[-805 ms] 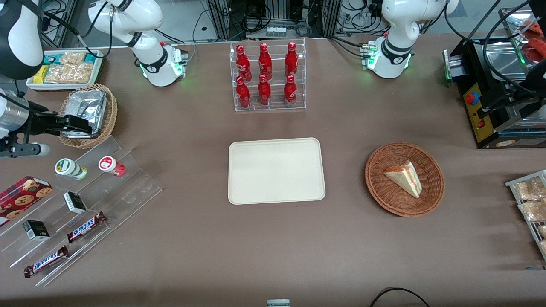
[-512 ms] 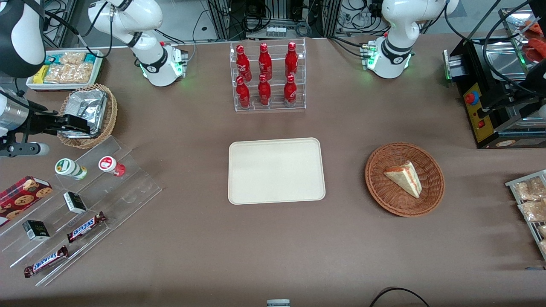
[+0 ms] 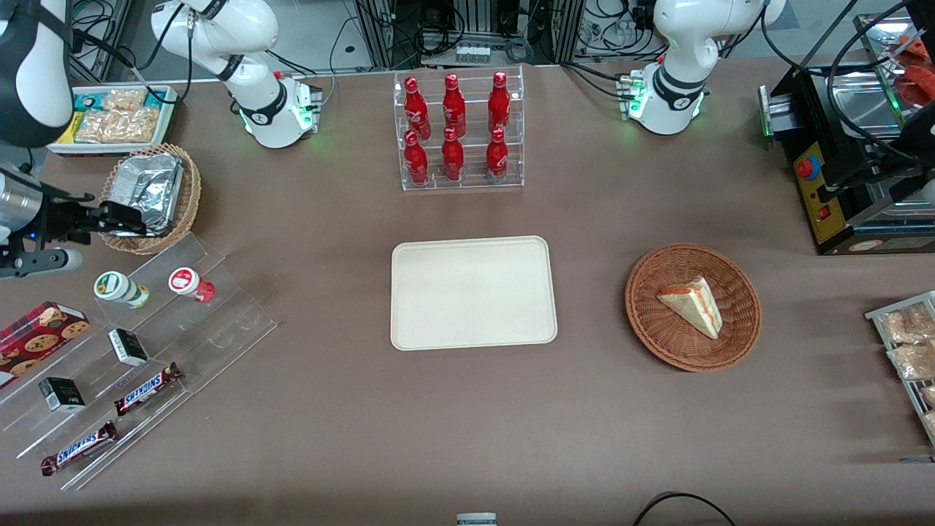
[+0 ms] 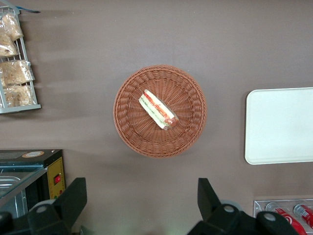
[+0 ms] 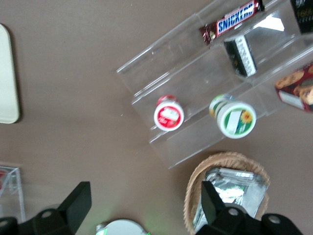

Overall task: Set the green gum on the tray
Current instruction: 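Move the right gripper over the green-and-white gum bottle on the acrylic stand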

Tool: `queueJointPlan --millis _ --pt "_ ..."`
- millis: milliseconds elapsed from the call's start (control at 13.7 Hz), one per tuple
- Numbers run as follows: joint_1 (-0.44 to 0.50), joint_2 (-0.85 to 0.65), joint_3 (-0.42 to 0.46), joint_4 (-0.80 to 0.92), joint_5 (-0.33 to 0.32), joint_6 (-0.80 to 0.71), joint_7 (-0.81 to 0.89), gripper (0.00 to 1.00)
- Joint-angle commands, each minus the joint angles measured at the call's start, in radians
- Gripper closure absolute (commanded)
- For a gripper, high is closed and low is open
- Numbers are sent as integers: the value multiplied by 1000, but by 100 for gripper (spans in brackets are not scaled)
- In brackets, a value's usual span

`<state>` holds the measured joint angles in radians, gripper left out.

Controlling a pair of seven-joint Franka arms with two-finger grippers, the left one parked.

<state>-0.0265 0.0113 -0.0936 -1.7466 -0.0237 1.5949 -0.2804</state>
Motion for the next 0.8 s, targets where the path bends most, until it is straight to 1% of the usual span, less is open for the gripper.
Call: queueJointPlan --millis 0,146,293,585,732 --pt "-53 15 -1 -36 -15 88 -220 0" --pt "-93 41 -1 -45 -18 141 -382 0" --pt "-121 36 -1 -100 -18 238 -544 0" --pt "-171 39 0 -169 -9 370 -794 0" --pt "-193 29 0 -243 -4 452 -827 0"
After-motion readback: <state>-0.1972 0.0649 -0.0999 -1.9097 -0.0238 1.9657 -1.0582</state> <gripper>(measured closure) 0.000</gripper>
